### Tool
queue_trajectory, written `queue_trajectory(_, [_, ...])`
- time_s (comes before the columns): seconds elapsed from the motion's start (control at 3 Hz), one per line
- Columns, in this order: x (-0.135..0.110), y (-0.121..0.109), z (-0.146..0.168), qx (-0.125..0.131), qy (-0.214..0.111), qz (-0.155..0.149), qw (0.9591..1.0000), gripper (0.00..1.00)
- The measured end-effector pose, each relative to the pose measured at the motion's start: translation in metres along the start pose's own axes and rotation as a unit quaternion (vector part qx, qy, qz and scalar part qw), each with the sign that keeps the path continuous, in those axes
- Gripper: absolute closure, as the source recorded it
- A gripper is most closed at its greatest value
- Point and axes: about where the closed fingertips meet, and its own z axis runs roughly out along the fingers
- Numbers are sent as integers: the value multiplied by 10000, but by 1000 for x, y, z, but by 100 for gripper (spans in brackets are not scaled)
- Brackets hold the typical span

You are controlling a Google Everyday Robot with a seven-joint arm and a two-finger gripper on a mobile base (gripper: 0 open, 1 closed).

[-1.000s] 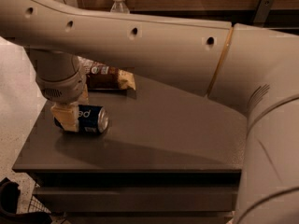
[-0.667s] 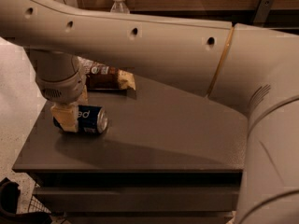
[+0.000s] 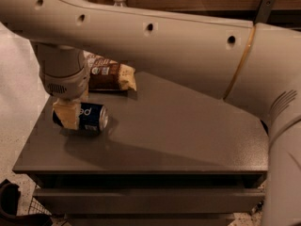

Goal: Place pepsi can upright

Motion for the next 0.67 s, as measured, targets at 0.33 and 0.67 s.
queue_trajectory(0.33, [1, 1, -21, 49, -624, -230, 9978, 100])
queue_trajectory(0.67, [4, -7, -38, 123, -1587, -258, 9869, 100])
